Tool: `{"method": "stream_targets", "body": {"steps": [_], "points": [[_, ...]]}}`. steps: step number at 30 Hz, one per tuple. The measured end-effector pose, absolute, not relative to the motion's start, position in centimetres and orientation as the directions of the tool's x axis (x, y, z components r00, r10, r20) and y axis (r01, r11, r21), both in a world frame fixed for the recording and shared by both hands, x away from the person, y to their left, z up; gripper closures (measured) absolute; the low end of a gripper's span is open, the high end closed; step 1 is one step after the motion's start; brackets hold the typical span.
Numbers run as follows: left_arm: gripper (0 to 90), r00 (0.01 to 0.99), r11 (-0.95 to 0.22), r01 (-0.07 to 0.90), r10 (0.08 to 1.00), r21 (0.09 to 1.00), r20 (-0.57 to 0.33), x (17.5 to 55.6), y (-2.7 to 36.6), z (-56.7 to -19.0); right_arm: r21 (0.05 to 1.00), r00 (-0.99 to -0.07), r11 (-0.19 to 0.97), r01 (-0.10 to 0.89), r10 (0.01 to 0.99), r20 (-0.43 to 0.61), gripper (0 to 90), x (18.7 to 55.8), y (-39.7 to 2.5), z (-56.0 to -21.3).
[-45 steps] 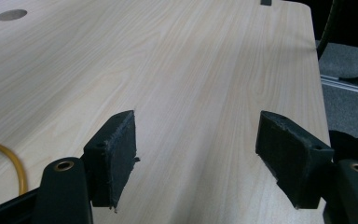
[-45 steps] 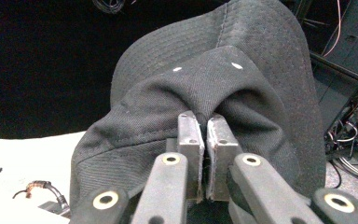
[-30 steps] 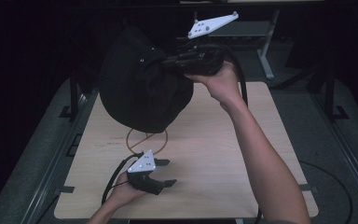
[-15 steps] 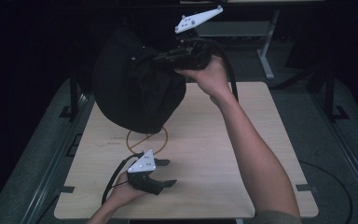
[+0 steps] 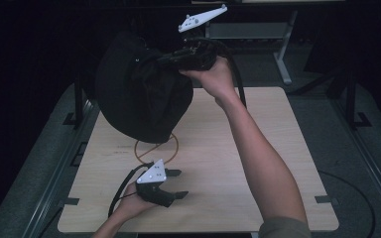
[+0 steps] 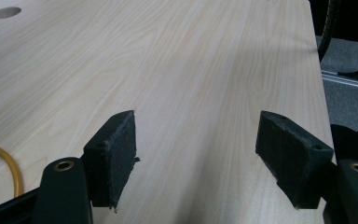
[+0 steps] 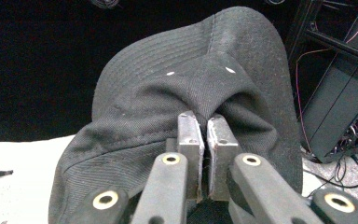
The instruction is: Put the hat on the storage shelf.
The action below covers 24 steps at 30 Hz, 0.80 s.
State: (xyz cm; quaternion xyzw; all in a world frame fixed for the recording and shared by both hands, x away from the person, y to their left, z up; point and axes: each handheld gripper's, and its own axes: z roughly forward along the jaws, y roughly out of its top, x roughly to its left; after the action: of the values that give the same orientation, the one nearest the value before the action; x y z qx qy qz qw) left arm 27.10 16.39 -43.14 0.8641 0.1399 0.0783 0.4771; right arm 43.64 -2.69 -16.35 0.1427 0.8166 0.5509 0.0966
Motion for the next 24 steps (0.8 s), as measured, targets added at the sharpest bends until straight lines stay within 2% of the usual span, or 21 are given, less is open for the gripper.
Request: {"method": "stream_targets", "body": {"steps": [24], "points": [[28.4,0.954,-0.526,0.153,0.300,0.837,0.014,27.0,16.1,-43.2,0.919,-0.930,0.348,0.188,0.365,0.052,86.1,46.7,0.4,-18.0]]}}
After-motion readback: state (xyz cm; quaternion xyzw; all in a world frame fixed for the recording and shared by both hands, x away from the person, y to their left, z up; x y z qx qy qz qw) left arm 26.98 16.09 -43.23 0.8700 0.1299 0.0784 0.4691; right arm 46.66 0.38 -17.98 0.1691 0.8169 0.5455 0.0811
